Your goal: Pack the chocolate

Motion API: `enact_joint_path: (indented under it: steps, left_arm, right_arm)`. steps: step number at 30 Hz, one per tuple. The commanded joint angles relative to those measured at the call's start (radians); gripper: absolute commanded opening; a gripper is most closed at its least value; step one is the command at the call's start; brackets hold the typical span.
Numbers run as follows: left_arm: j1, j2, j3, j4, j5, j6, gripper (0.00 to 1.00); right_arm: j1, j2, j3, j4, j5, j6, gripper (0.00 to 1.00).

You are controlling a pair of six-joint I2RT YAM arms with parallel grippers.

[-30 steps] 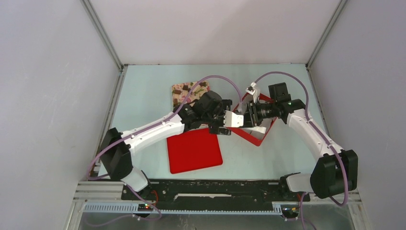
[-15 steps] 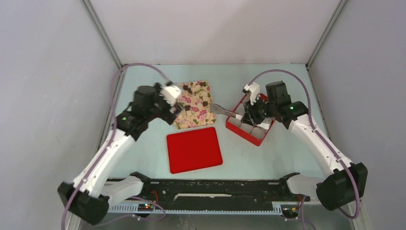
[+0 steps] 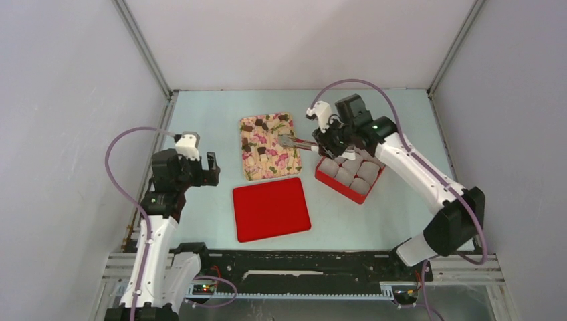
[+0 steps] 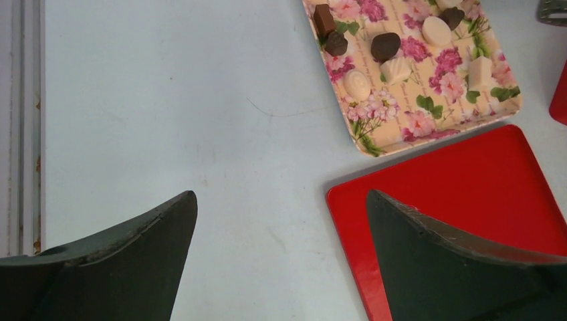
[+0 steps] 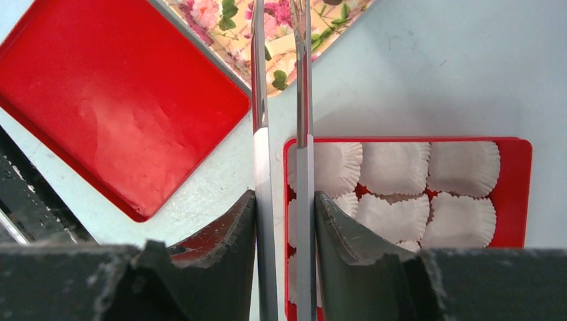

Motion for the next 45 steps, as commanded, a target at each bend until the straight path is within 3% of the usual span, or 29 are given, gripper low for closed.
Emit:
enact_joint_path:
  steps: [1, 5, 10, 15, 25, 33, 45]
  left_arm:
    - [0.006, -0.013, -0.062, 0.071, 0.053, 0.064, 1.00]
    - [0.005, 0.040, -0.124, 0.110, 0.225, 0.225, 1.00]
    - [0.005, 0.105, -0.173, 0.180, 0.440, 0.260, 1.00]
    - [0.005, 0.133, -0.143, 0.156, 0.391, 0.233, 0.99]
    - [0.006, -0.006, -0.185, 0.153, 0.379, 0.258, 0.99]
    - [0.005, 0.006, -0.193, 0.157, 0.399, 0.265, 0.98]
    - [0.005, 0.005, -0.192, 0.147, 0.405, 0.266, 0.97]
  right_arm:
    - [0.049, 0.075, 0.110, -0.025, 0.059, -0.018, 0.36]
    - [0.098, 0.142, 0.157, -0.049, 0.072, -0.022, 0.36]
    - [0.136, 0.224, 0.233, -0.082, 0.069, -0.004, 0.37]
    - [0.157, 0.310, 0.309, -0.105, 0.100, 0.050, 0.42]
    - [0.186, 0.477, 0.457, -0.155, 0.164, 0.164, 0.45]
    - [0.207, 0.533, 0.502, -0.170, 0.165, 0.183, 0.46]
    - [0.285, 0.576, 0.504, -0.168, 0.364, 0.167, 0.42]
